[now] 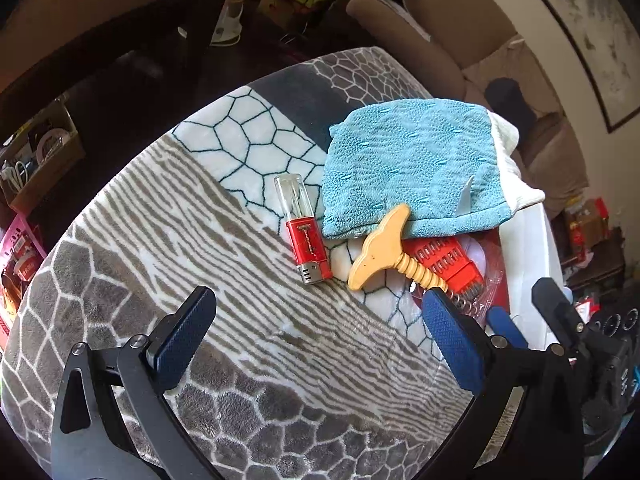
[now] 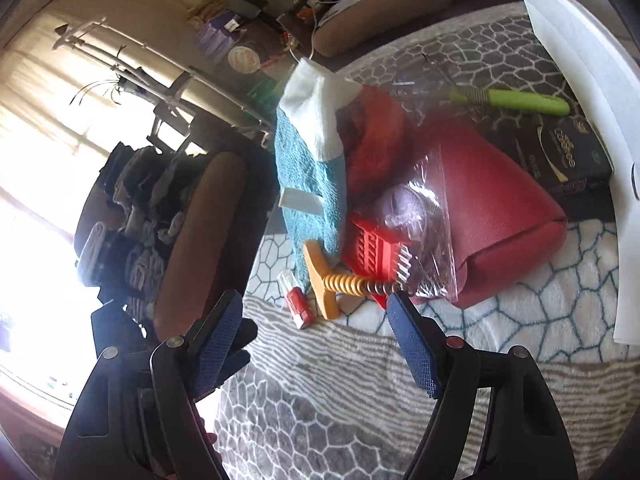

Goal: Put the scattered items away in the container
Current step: 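Grasp the white cuff of the blue mitt with the right gripper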

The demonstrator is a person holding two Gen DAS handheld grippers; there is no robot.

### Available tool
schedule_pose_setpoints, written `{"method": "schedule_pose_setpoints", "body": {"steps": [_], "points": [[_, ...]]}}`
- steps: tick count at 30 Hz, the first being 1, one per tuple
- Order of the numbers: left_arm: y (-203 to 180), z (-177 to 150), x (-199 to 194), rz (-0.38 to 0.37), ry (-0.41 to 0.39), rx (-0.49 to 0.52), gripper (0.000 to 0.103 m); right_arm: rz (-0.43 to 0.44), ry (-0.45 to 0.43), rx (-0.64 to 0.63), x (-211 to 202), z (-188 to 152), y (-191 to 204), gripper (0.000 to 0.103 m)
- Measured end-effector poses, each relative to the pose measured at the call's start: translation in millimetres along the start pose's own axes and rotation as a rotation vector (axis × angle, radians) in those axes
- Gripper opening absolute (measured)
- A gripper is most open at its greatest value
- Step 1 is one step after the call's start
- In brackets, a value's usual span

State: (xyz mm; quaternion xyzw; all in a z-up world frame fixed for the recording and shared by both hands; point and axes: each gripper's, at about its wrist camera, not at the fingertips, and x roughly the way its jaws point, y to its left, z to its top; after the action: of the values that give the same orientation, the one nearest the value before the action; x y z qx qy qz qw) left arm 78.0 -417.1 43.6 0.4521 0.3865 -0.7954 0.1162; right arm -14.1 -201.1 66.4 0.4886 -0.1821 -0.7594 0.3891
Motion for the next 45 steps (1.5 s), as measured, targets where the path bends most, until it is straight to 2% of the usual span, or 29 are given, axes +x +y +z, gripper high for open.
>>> {"method": "schedule_pose_setpoints", "body": {"steps": [8,12,13,14,15,16,20,24,26,29,31,33,34,35,36,37,42,43,45], "points": [[-12.8,-4.7,2.8,-0.012,0.019,0.029,0.103,-0.184,-0.107,-0.122,13.7,59.1,20.3,0.077],[-17.2,-6.0,5.5,-0.013,0.030,0.036,0.103,-0.251,-0.120,-0.156,28.9,79.2,28.2,0.073],[-18.3,-6.4,5.9,-0.014,0.033,0.037,0.103,-0.269,-0.123,-0.169,31.9,81.4,30.3,0.064],[-19.7,-6.6,6.5,-0.017,0.036,0.038,0.103,-0.286,-0.120,-0.186,35.2,82.4,32.2,0.036],[-21.3,-7.0,7.1,-0.021,0.040,0.041,0.103,-0.300,-0.109,-0.204,38.7,82.4,33.7,0.019],[-22.8,-7.5,7.6,-0.025,0.043,0.045,0.103,-0.308,-0.095,-0.219,41.7,81.6,34.8,0.009],[-28.0,-9.1,7.5,-0.029,0.042,0.070,0.103,-0.283,-0.117,-0.231,30.1,74.3,37.9,0.009],[-35.6,-13.5,7.2,-0.040,0.033,0.108,0.103,-0.235,-0.139,-0.248,0.8,70.6,52.6,0.009],[-42.9,-17.4,8.9,-0.044,0.031,0.137,0.103,-0.210,-0.154,-0.271,-18.1,71.8,66.0,0.005],[-55.3,-24.4,11.4,-0.047,0.026,0.178,0.103,-0.188,-0.182,-0.329,-48.5,74.3,91.9,0.005],[-57.5,-28.6,15.5,-0.052,0.048,0.163,0.103,-0.222,-0.144,-0.359,-56.3,77.3,103.7,0.006],[-55.6,-30.7,18.0,-0.074,0.070,0.129,0.103,-0.251,-0.134,-0.337,-61.3,79.7,100.7,0.008],[-55.3,-30.5,17.8,-0.078,0.071,0.120,0.103,-0.271,-0.138,-0.321,-61.9,80.8,95.1,0.022],[-55.2,-29.8,16.8,-0.071,0.067,0.119,0.103,-0.289,-0.130,-0.304,-59.1,81.9,87.0,0.055],[-55.4,-28.9,15.2,-0.062,0.060,0.122,0.103,-0.296,-0.119,-0.279,-53.9,82.1,76.7,0.070],[-54.7,-26.9,14.4,-0.055,0.053,0.122,0.103,-0.298,-0.111,-0.247,-47.0,81.4,65.8,0.078],[-47.2,-19.6,14.9,-0.047,0.059,0.099,0.103,-0.298,-0.027,-0.122,9.7,73.3,24.4,0.078],[-46.3,-18.7,15.9,-0.045,0.062,0.098,0.103,-0.289,-0.014,-0.105,20.6,70.9,20.9,0.076],[-45.3,-17.1,17.2,-0.044,0.068,0.100,0.103,-0.276,0.007,-0.100,38.5,67.3,20.3,0.063]]}}
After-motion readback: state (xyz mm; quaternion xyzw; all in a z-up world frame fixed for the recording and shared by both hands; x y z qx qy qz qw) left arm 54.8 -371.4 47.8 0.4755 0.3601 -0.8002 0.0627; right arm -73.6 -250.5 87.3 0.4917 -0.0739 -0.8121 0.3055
